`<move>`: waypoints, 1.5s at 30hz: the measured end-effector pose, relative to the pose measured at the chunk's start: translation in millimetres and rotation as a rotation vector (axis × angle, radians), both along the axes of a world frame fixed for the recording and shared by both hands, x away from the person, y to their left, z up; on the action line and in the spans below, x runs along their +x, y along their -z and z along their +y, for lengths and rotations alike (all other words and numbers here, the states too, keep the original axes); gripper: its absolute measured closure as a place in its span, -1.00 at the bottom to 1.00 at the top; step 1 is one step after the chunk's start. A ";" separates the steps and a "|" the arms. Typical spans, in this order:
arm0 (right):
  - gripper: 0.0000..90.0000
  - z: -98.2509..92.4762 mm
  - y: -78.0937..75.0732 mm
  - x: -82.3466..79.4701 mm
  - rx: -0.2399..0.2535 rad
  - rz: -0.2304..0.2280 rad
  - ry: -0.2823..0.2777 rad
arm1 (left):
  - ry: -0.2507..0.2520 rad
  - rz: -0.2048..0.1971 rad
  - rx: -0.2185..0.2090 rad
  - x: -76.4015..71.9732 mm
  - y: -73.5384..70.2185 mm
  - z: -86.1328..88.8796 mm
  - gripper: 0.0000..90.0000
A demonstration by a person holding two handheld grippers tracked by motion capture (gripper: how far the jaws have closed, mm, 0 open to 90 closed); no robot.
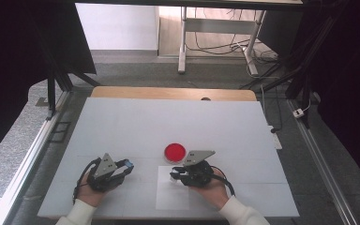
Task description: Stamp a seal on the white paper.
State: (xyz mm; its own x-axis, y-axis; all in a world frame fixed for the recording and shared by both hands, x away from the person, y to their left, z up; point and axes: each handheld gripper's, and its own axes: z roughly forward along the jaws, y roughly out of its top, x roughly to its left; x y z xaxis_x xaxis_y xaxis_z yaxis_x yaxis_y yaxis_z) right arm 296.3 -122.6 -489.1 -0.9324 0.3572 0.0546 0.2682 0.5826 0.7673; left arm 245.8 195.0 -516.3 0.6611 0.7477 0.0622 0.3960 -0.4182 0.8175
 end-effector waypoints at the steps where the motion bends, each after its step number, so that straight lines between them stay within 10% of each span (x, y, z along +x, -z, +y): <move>1: 0.66 0.4 0.6 -0.1 -0.004 -0.002 -0.001 | 0.000 0.000 0.000 -0.1 0.0 0.0 0.44; 45: 0.67 10.5 14.1 -1.4 -0.081 -0.043 -0.028 | 0.004 -0.001 0.004 -0.1 -0.1 0.0 0.44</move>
